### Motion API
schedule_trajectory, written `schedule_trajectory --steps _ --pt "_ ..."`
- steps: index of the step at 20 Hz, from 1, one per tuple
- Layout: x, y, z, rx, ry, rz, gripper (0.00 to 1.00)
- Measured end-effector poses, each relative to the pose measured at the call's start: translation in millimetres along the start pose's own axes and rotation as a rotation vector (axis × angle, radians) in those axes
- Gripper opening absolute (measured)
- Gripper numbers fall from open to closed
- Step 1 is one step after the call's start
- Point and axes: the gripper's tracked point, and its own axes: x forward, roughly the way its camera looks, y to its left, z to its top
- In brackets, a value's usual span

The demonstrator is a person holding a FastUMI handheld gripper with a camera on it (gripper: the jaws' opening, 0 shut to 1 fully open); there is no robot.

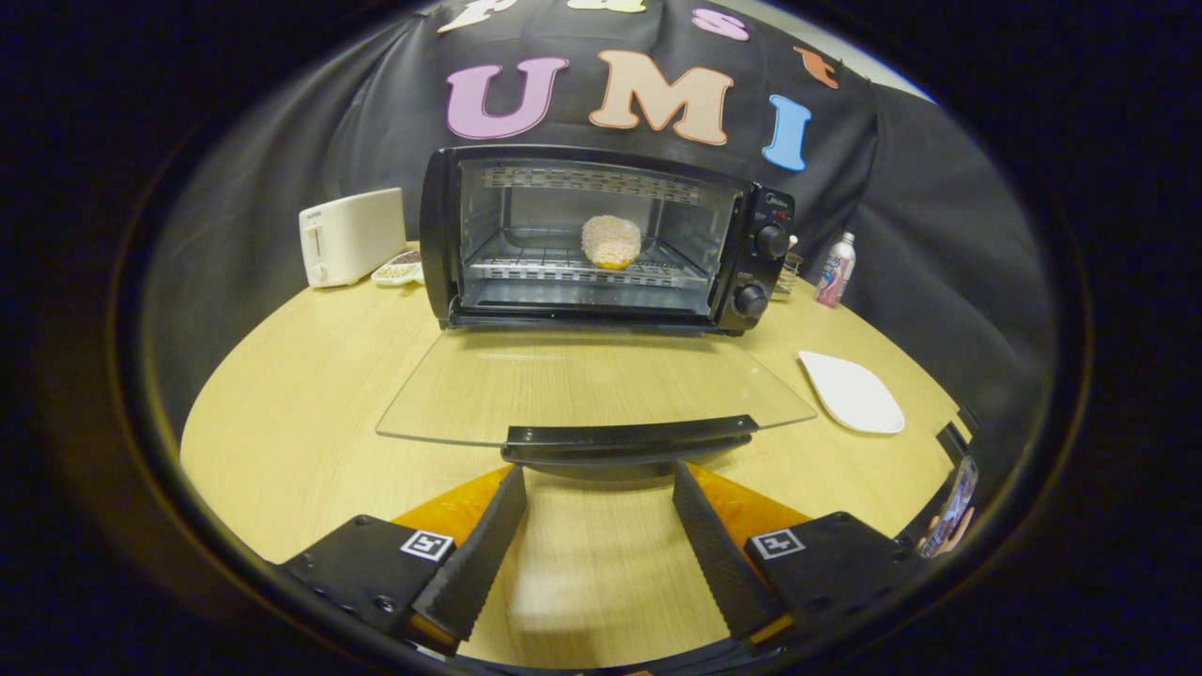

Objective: Open the toaster oven, put the food inside, and close the toaster oven door.

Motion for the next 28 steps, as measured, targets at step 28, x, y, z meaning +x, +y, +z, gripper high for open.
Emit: schedule_trajectory --steps 28 --pt "29 -3 152 0.096 -0.233 0.084 1.00"
